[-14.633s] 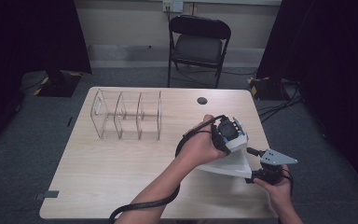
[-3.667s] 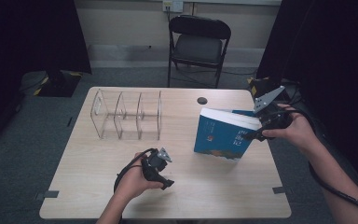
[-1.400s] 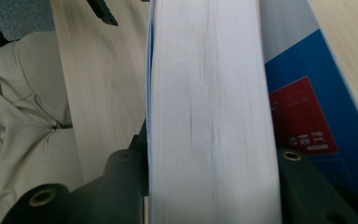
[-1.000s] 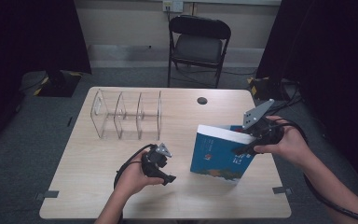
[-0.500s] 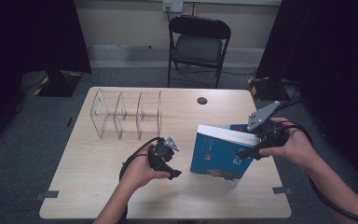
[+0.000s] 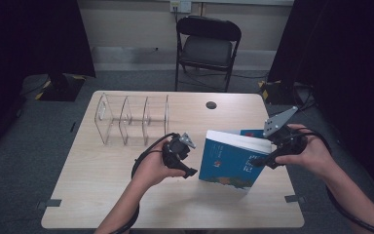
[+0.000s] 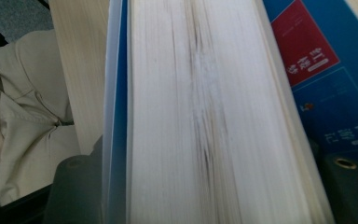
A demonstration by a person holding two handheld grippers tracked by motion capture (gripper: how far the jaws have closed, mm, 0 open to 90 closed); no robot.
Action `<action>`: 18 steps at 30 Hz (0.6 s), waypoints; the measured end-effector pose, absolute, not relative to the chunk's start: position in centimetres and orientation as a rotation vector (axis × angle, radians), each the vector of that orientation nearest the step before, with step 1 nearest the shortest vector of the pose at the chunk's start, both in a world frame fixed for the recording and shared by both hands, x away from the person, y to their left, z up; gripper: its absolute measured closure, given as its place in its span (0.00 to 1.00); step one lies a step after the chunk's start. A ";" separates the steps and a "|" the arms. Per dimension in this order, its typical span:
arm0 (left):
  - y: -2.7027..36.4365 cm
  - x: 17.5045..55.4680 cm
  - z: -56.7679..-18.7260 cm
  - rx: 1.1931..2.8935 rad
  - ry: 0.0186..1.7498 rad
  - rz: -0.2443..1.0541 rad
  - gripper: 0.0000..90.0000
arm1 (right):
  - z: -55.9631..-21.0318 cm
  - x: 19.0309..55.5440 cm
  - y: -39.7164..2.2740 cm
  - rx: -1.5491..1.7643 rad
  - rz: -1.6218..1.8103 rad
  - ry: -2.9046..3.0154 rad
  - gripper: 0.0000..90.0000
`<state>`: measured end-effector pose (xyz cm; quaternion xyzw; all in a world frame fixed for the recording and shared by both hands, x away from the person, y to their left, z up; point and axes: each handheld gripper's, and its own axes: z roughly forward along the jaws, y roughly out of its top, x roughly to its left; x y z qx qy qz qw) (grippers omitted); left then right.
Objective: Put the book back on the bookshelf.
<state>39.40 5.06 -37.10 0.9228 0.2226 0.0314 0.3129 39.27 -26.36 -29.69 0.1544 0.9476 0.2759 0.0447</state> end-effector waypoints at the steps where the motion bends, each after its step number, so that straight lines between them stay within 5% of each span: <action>1: 4.9 39.4 -37.0 2.417 0.594 0.082 0.38 | -29.7 39.3 -26.4 0.471 0.845 2.891 0.39; 18: 2.4 39.9 -32.5 2.404 0.472 0.088 0.38 | -29.7 39.0 -27.3 0.487 0.860 2.892 0.38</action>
